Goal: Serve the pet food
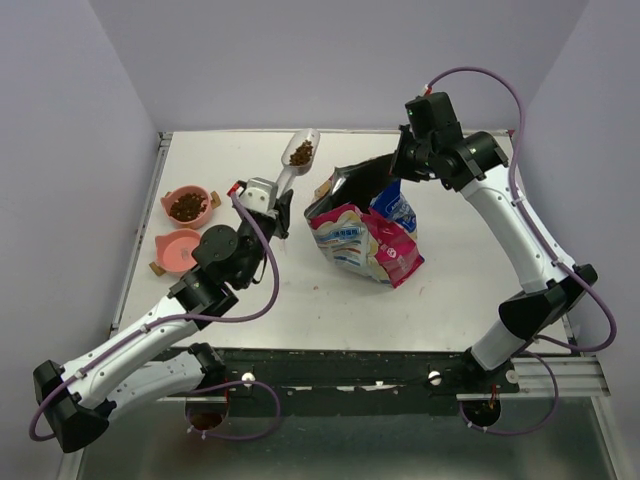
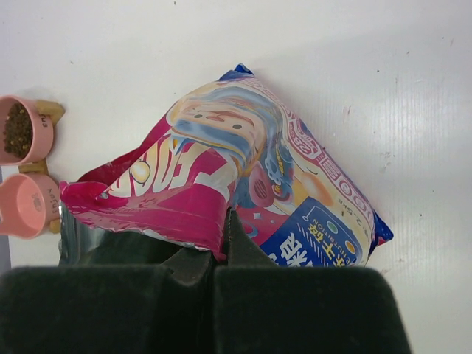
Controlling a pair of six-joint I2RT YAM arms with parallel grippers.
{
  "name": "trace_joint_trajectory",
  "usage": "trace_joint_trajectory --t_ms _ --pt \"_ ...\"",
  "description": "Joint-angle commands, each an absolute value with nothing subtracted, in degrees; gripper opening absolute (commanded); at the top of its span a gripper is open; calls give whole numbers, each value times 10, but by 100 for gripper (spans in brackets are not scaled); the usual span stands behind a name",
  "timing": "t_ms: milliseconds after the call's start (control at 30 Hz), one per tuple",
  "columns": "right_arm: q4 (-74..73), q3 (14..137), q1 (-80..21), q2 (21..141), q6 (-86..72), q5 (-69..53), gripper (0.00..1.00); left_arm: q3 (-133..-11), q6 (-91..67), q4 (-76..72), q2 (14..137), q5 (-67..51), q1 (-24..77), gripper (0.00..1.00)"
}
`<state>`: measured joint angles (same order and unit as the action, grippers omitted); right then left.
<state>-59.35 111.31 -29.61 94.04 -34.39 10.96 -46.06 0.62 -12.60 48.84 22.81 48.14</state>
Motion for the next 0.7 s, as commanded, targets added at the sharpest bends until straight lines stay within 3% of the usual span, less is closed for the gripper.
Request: trace_joint_trajectory --t_ms 0,367,467,667 --pt "-502 1116 -287 886 -344 107 0 -471 6 -157 491 392 483 0" --pt "-512 1120 -287 882 -331 95 0 -410 20 -227 519 621 472 0" --pt "-518 1119 -287 882 -328 92 0 -387 -45 -173 520 659 461 0" --pt "-526 1119 -286 885 -327 85 0 -388 -304 72 524 702 426 0"
